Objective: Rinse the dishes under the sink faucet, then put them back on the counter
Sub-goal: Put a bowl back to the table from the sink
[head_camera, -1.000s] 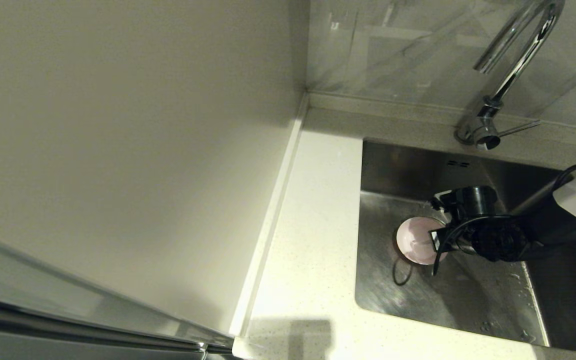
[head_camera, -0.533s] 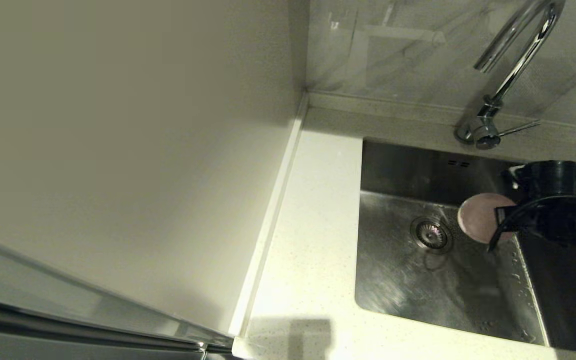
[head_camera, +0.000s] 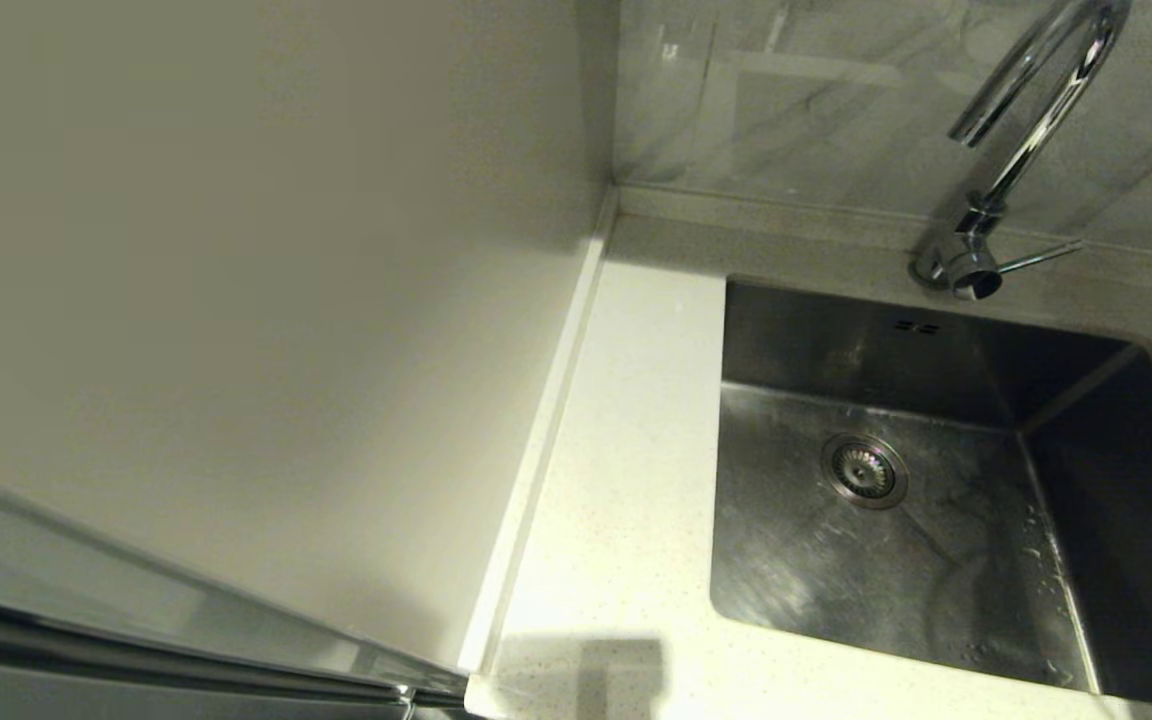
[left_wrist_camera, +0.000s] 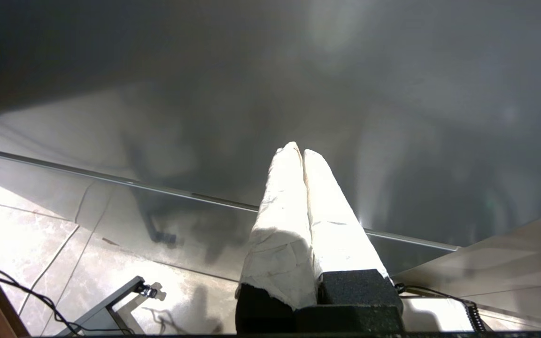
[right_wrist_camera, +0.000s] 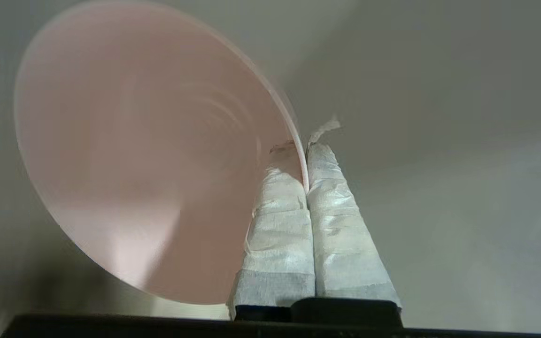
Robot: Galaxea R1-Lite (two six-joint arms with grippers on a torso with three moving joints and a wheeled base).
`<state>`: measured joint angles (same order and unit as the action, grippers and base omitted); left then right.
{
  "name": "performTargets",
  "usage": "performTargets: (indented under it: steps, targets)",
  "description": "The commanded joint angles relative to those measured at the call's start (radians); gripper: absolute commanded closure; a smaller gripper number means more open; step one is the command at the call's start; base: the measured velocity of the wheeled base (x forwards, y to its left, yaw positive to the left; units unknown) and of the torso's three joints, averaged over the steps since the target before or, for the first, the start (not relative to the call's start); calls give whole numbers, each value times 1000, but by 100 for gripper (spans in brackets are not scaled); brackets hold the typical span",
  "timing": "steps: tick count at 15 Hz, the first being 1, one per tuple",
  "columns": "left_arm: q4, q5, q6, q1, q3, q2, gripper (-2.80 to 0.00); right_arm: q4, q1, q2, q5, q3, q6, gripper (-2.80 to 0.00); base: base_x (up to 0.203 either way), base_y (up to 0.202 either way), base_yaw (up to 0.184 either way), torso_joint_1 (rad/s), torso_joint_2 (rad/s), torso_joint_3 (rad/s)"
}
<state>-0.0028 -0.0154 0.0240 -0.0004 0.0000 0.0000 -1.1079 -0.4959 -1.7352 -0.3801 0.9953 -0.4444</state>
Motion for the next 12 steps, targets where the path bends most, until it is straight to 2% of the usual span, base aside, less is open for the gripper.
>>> performTargets:
  steps: [1,2,5,6,9,10,12]
  targets:
    - [0,0,1,0,0,-3,0,-399,-14,107,27,-2,-38,0,0,0,0,0,0,0]
    - [0,0,1,-1,0,-3,0,-420,-15,138,35,-37,-40,0,0,0,0,0,0,0]
    - [0,0,1,0,0,-3,0,-422,-14,168,40,-278,-10,0,0,0,0,0,0,0]
    - [0,0,1,0,0,-3,0,-422,-13,168,41,-308,-6,0,0,0,0,0,0,0]
    - [0,-1,1,0,0,-3,0,-373,-8,177,39,-206,23,0,0,0,0,0,0,0]
    - [0,0,1,-1,0,-3,0,-258,-13,194,27,-184,53,0,0,0,0,0,0,0]
    - [0,0,1,0,0,-4,0,139,-63,240,-6,-106,172,0,0,0,0,0,0,0]
